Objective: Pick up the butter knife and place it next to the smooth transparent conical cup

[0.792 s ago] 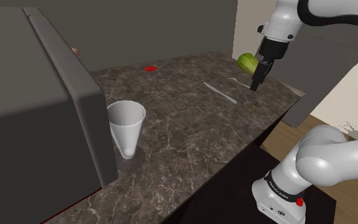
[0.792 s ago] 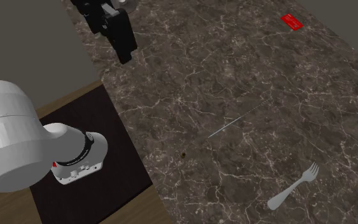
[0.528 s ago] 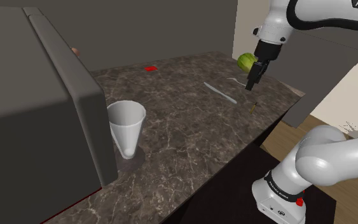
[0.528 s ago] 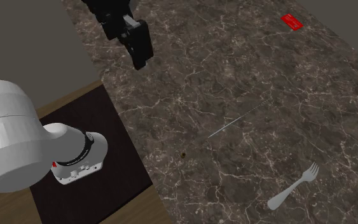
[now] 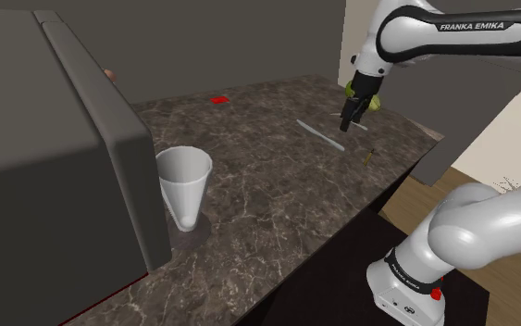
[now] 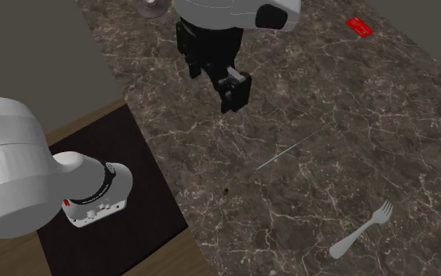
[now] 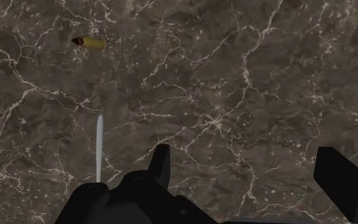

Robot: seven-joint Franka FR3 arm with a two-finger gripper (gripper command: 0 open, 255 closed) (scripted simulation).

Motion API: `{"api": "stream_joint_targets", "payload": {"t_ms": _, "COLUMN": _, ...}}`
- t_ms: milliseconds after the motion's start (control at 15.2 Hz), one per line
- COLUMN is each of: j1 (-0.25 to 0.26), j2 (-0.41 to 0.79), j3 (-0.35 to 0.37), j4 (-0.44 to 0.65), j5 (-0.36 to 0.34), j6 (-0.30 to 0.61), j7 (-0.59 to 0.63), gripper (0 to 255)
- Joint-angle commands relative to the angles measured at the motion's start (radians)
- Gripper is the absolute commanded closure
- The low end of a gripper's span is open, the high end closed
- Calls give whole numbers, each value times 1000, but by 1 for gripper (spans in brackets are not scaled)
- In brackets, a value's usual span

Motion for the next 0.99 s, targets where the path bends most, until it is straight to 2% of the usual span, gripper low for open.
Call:
{"api": "stream_joint_targets", "payload": {"t_ms": 0, "j1": -9, "j2": 61, "j3": -23, "j4": 19, "j5": -6, "j6": 47, "j7": -15, "gripper": 0}}
{"api": "stream_joint_targets", "payload": {"t_ms": 462, "j1": -34, "j2": 297, "j3": -103, "j4": 111, "j5": 3, "j6": 200, "j7": -78, "gripper": 0}}
{"api": "stream_joint_targets", "payload": {"t_ms": 924, "j1": -65, "j2": 552, "j3": -165, "j4": 260, "j5": 68, "j6": 308, "j7": -159, "gripper": 0}}
